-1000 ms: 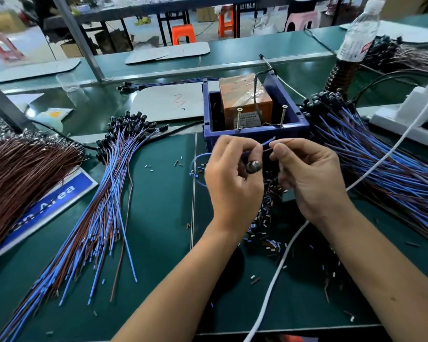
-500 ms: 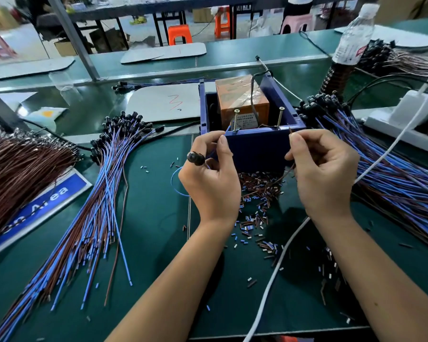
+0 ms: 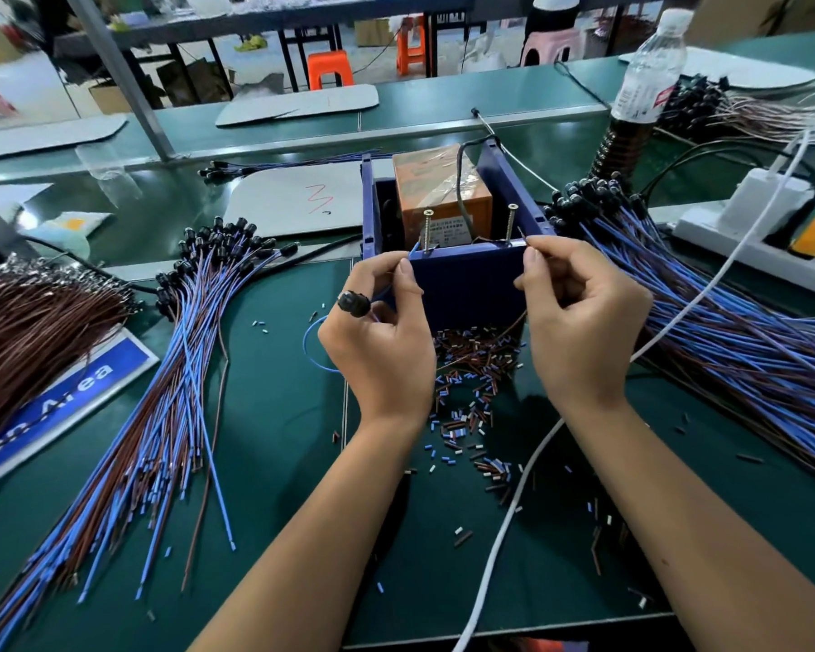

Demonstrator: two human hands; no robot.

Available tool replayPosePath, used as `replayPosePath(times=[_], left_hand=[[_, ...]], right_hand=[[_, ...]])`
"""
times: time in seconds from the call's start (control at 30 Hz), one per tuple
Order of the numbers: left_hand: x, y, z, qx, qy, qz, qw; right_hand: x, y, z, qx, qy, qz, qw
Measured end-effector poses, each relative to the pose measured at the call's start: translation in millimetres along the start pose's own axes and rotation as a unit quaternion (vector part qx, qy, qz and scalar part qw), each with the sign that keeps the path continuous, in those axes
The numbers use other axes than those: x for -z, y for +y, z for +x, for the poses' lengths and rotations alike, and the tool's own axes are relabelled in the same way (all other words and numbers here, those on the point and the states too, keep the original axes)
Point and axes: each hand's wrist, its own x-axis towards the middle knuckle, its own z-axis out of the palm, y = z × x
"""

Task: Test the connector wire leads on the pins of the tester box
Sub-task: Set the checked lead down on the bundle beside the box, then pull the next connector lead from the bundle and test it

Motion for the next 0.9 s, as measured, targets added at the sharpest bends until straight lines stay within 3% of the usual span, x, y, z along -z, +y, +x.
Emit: replayPosePath(times=[0.47,0.77,0.9], left_hand=[[0,-1,2,0.034,-0.026,-0.029,0.999],[0,2,0,0.004,0.003,-0.036,0.999],[-2,11,-5,-0.015,-0.023,-0.054,0.998]], right_hand=[[-3,1,4,0.033,-0.017,-0.022,0.999],[-1,4,0,0.002,-0.018,0.006,1.000],[7,5,-3,-0.005,-0.004,0.018,1.000]])
